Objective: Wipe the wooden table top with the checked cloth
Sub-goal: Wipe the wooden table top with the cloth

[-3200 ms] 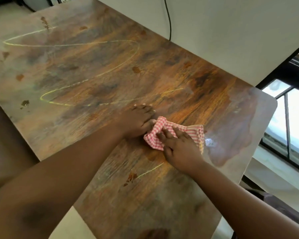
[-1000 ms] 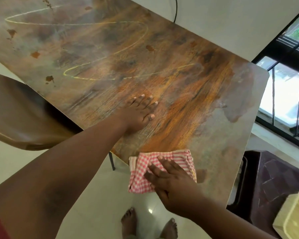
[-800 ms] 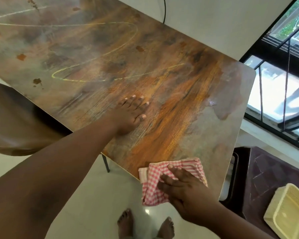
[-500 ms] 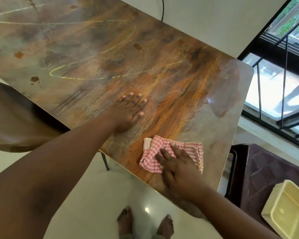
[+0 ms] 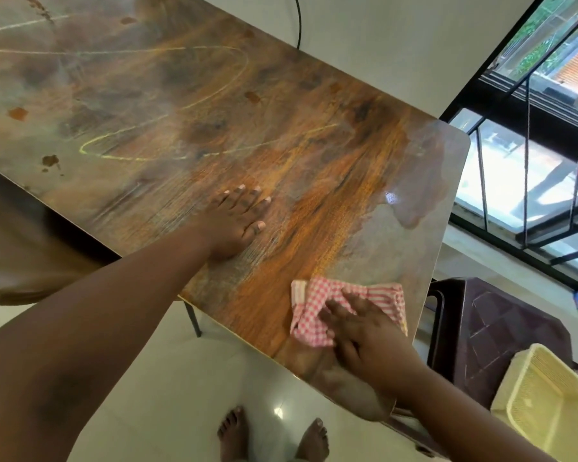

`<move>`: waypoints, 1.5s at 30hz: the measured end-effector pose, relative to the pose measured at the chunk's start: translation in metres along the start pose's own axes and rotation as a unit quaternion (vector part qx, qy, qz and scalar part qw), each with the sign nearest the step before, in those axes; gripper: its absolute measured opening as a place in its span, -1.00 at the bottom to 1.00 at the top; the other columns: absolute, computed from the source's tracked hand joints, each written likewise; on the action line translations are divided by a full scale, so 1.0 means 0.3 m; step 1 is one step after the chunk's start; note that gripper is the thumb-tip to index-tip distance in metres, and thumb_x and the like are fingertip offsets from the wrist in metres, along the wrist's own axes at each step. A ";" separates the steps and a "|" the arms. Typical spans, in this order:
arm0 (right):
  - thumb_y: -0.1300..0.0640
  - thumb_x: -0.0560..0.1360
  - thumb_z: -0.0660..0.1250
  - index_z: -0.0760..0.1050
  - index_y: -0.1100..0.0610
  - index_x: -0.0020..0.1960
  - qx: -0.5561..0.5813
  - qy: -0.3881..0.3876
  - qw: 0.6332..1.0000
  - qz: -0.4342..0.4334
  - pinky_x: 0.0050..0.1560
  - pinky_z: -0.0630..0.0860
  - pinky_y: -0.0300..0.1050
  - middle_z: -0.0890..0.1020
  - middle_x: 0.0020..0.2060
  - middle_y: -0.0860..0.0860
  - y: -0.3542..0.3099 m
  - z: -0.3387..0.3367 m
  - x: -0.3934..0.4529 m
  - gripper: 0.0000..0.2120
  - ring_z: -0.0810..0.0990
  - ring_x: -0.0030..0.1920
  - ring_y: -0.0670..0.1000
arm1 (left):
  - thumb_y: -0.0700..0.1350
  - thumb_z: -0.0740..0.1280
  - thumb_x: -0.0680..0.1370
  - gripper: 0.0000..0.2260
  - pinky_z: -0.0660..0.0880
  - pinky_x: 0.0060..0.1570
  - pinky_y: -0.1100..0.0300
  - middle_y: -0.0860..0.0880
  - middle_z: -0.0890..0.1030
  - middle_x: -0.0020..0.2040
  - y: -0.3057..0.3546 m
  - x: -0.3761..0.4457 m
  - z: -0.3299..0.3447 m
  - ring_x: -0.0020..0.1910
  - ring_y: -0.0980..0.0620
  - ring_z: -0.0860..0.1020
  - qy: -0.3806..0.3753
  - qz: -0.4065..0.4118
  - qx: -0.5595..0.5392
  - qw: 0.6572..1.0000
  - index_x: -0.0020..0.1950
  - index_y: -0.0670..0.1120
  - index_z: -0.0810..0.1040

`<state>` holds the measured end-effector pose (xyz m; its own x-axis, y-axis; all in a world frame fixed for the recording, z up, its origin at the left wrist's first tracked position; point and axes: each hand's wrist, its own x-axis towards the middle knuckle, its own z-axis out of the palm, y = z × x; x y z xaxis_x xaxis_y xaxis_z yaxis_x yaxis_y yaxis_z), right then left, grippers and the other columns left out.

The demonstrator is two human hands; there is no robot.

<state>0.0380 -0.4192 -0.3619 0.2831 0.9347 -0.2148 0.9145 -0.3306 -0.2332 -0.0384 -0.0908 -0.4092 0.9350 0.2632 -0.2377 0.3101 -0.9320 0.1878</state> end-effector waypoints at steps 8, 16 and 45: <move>0.03 0.56 0.09 0.16 -0.10 0.49 0.037 0.010 0.998 0.044 0.49 -0.02 0.06 0.22 0.49 -0.07 -0.046 0.023 0.136 -0.51 0.07 0.51 0.14 | 0.17 -0.18 0.64 -0.48 -0.27 0.48 0.00 0.02 -0.25 0.57 0.016 -0.001 -0.011 0.54 0.00 -0.27 -0.005 -0.012 0.017 1.000 0.55 0.11 -0.27; -0.05 0.53 0.04 0.22 -0.14 0.46 0.011 -0.003 0.995 0.099 0.44 0.12 0.07 0.30 0.44 -0.09 0.090 0.006 -0.015 -0.52 0.21 0.47 0.12 | 0.21 -0.19 0.62 -0.46 -0.18 0.48 -0.01 0.00 -0.17 0.59 0.018 0.006 -0.024 0.56 -0.04 -0.16 0.004 -0.008 0.056 0.998 0.57 0.09 -0.22; 0.01 0.59 0.02 0.05 -0.11 0.52 0.046 0.031 0.978 0.199 0.47 -0.05 0.02 0.13 0.52 -0.05 0.242 -0.079 0.298 -0.50 0.00 0.52 0.13 | 0.23 -0.27 0.57 -0.39 -0.23 0.45 0.04 -0.01 -0.09 0.59 0.128 0.130 0.027 0.55 0.03 -0.17 0.045 0.031 0.061 0.997 0.58 0.01 -0.13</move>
<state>0.1366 -0.3567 -0.3757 0.6313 0.7343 -0.2494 0.6992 -0.6781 -0.2266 0.0087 -0.1183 -0.4191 0.9651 0.2197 -0.1427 0.2326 -0.9692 0.0805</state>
